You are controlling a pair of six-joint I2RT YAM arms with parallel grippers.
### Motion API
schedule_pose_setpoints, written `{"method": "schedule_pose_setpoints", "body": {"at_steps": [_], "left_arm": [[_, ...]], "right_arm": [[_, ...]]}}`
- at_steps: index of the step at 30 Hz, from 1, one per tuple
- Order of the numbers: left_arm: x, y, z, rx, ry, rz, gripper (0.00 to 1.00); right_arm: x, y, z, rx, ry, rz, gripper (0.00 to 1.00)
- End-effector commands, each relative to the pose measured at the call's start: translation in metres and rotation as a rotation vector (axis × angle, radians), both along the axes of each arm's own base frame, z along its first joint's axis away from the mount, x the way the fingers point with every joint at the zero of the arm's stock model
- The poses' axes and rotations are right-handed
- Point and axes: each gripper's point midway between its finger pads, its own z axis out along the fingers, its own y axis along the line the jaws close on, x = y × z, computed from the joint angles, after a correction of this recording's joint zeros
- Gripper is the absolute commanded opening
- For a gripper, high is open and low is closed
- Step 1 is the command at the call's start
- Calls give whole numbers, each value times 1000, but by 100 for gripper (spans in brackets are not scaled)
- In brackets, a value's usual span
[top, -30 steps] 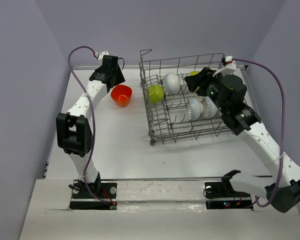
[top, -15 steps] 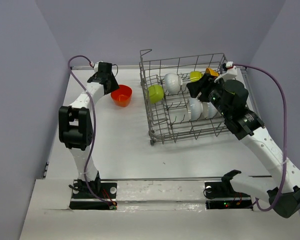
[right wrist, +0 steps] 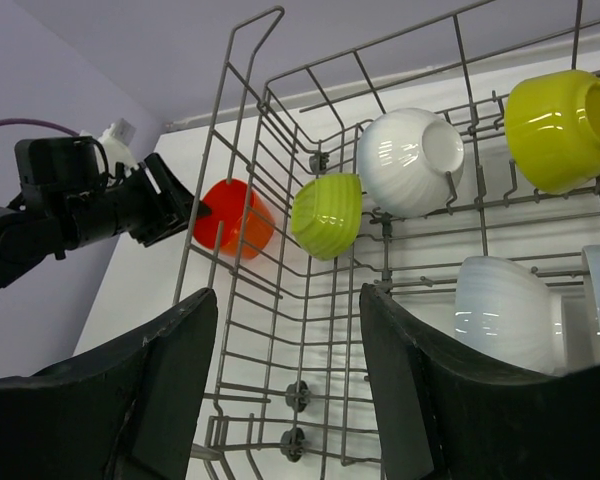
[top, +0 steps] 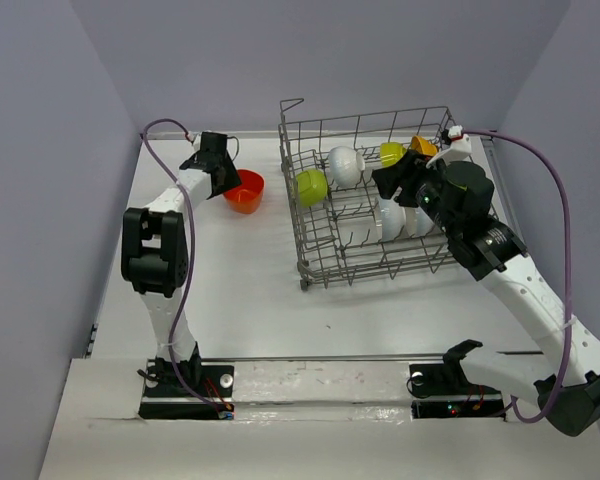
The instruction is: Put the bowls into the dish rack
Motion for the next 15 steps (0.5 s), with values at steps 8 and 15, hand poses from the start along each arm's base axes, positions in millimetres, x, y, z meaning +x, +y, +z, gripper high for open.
{"method": "schedule_pose_setpoints", "body": {"at_steps": [8,15], "left_arm": [[-1,-7,-17,-18,30,-29,54],[1,-9,-6,-27,5,-44,8]], "right_arm": [[1,4,4,-7,-19,24,64],[2,8,8,-35,-30,53,65]]}}
